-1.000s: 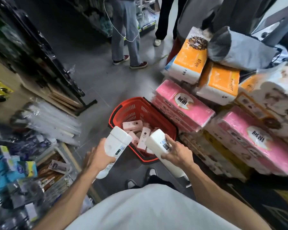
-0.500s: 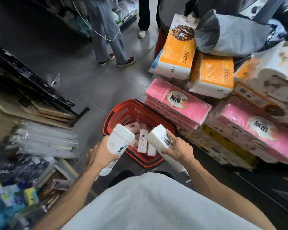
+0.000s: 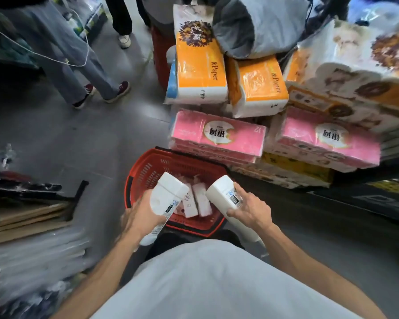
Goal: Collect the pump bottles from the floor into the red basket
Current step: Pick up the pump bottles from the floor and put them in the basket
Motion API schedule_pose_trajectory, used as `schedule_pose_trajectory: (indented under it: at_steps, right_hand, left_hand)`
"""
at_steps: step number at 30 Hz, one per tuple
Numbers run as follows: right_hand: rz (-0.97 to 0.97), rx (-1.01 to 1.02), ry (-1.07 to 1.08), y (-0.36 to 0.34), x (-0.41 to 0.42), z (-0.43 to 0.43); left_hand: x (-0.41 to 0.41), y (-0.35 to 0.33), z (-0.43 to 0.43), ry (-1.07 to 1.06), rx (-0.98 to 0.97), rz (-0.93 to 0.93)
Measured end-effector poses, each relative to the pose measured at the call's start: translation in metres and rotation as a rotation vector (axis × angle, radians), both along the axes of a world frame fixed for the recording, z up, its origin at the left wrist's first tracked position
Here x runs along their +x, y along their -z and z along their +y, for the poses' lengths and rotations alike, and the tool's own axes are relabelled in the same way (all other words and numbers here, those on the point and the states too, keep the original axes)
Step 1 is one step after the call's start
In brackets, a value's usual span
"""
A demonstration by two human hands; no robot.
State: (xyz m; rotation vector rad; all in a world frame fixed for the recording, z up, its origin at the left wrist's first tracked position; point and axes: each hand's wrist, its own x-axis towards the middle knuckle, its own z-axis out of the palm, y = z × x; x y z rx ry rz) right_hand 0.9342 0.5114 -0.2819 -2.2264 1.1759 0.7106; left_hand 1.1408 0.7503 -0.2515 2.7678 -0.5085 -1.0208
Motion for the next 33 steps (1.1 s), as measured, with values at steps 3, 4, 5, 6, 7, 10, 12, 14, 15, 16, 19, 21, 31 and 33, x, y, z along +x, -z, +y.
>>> schedule_pose_trajectory:
  at_steps: [3, 4, 5, 6, 7, 10, 12, 14, 15, 16, 19, 21, 31, 33]
  right_hand:
    - [0.007, -0.018, 0.135, -0.003, 0.011, 0.021]
    - [0.013, -0.018, 0.177, -0.002, 0.015, 0.028]
    - [0.012, -0.012, 0.224, -0.001, 0.017, 0.036]
    - [0.002, 0.002, 0.284, 0.0, 0.02, 0.044]
    - [-0.018, 0.015, 0.351, 0.002, 0.022, 0.051]
    - [-0.077, 0.054, 0.521, 0.008, 0.036, 0.067]
    - [-0.094, 0.075, 0.581, 0.016, 0.046, 0.072]
    - [-0.105, 0.089, 0.61, 0.028, 0.053, 0.075]
    - [-0.107, 0.096, 0.616, 0.037, 0.056, 0.074]
    - [-0.101, 0.109, 0.62, 0.046, 0.059, 0.074]
    - [-0.091, 0.137, 0.629, 0.078, 0.068, 0.069]
    - [-0.078, 0.138, 0.637, 0.104, 0.074, 0.063]
    - [-0.008, 0.141, 0.637, 0.226, 0.101, 0.041]
    - [0.003, 0.142, 0.631, 0.252, 0.107, 0.037]
  left_hand:
    - [0.033, 0.008, -0.003, 0.092, -0.003, 0.013]
    - [0.044, 0.013, -0.004, 0.123, -0.001, 0.018]
    - [0.053, 0.016, -0.005, 0.155, 0.007, 0.023]
    - [0.061, 0.02, -0.005, 0.19, 0.015, 0.029]
    - [0.068, 0.024, -0.005, 0.219, 0.024, 0.034]
    - [0.086, 0.037, -0.01, 0.277, 0.055, 0.033]
    - [0.093, 0.048, -0.015, 0.3, 0.067, 0.033]
    - [0.098, 0.061, -0.02, 0.302, 0.071, 0.037]
    - [0.1, 0.068, -0.024, 0.291, 0.07, 0.037]
    - [0.102, 0.077, -0.026, 0.277, 0.072, 0.038]
    - [0.106, 0.109, -0.036, 0.246, 0.075, 0.046]
    - [0.11, 0.134, -0.045, 0.244, 0.076, 0.056]
    - [0.131, 0.265, -0.063, 0.277, 0.166, 0.068]
    - [0.136, 0.292, -0.066, 0.287, 0.193, 0.07]
